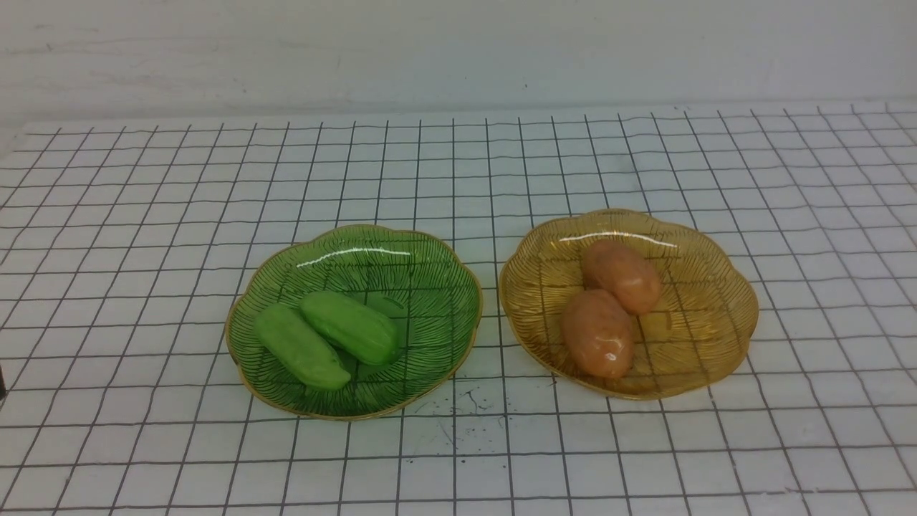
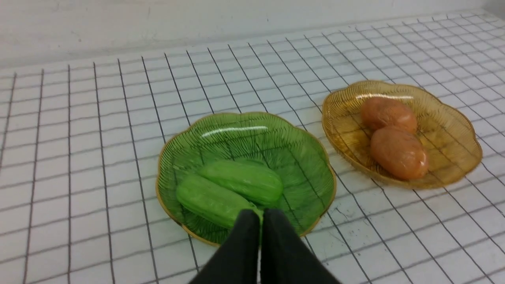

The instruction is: Put different types of vegetables on the plate.

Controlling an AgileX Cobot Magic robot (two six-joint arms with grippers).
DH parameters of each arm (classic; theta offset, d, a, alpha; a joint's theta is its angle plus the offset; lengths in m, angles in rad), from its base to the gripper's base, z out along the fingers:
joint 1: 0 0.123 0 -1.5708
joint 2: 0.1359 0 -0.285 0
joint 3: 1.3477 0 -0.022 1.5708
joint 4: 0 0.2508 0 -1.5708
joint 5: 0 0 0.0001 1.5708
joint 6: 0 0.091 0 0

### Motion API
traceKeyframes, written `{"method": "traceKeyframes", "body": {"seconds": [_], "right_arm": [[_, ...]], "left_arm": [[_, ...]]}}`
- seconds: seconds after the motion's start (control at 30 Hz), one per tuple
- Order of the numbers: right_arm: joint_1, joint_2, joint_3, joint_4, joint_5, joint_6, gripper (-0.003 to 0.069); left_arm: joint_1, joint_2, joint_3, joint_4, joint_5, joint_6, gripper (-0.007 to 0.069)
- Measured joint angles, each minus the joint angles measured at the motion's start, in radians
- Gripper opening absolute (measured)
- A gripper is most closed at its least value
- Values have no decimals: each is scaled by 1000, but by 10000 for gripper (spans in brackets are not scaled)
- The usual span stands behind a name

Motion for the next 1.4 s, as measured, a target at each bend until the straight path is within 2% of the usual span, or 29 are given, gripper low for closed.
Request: {"method": "traceKeyframes", "body": {"seconds": [0.13, 0.3, 0.4, 0.57, 1.4], "right_arm": [[0, 0, 0, 0, 0, 0, -14], [0, 0, 0, 0, 0, 0, -15], [0, 0, 1, -1, 0, 0, -15], [0, 0, 1, -1, 2, 0, -15], [0, 0, 1, -1, 6, 3, -15]], "left_arm": [[69, -99, 116, -2, -134, 29, -8], [209, -271, 408, -2, -311, 61, -8], [253, -349, 541, 9, -337, 66, -8], [266, -370, 705, 14, -348, 68, -8], [267, -370, 739, 14, -377, 68, -8]]}}
